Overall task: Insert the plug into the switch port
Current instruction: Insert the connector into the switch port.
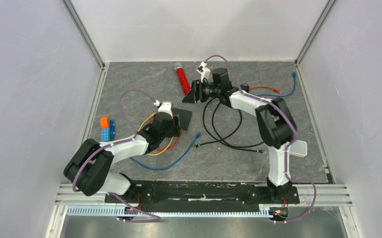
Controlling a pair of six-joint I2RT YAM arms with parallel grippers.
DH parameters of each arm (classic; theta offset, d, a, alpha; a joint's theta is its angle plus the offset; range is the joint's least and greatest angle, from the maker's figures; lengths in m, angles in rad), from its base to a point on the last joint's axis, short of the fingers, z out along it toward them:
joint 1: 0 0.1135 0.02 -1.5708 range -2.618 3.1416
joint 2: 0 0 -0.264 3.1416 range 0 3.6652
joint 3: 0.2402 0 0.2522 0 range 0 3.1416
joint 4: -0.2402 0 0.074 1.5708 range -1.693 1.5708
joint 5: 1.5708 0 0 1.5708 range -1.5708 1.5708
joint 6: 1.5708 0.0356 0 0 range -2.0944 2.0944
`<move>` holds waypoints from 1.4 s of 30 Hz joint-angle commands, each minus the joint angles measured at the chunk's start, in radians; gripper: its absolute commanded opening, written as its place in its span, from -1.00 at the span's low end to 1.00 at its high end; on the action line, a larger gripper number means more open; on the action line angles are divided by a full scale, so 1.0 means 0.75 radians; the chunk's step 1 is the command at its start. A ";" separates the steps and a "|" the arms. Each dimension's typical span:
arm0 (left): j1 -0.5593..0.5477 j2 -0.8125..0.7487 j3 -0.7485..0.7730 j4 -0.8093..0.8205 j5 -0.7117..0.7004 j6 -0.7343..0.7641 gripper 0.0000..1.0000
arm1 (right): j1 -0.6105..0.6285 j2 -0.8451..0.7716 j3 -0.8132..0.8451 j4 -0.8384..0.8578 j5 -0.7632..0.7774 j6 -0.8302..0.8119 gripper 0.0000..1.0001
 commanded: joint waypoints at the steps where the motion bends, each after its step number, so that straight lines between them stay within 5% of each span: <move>1: 0.001 -0.188 0.128 -0.146 0.032 0.036 0.48 | 0.004 -0.314 -0.170 -0.028 0.191 -0.101 0.29; 12: 0.023 -0.466 0.343 -0.792 -0.076 0.135 0.56 | 0.081 -0.768 -0.783 0.016 0.519 0.000 0.27; 20: 0.026 -0.699 0.257 -0.946 0.151 0.256 0.57 | 0.230 -0.797 -1.067 0.237 0.730 0.228 0.24; 28: 0.023 -0.873 0.194 -0.927 0.121 0.262 0.58 | 0.270 -0.642 -1.060 0.400 0.759 0.342 0.23; 42: 0.025 -0.845 0.188 -0.880 0.251 0.237 0.57 | 0.270 -0.459 -1.015 0.493 0.736 0.471 0.12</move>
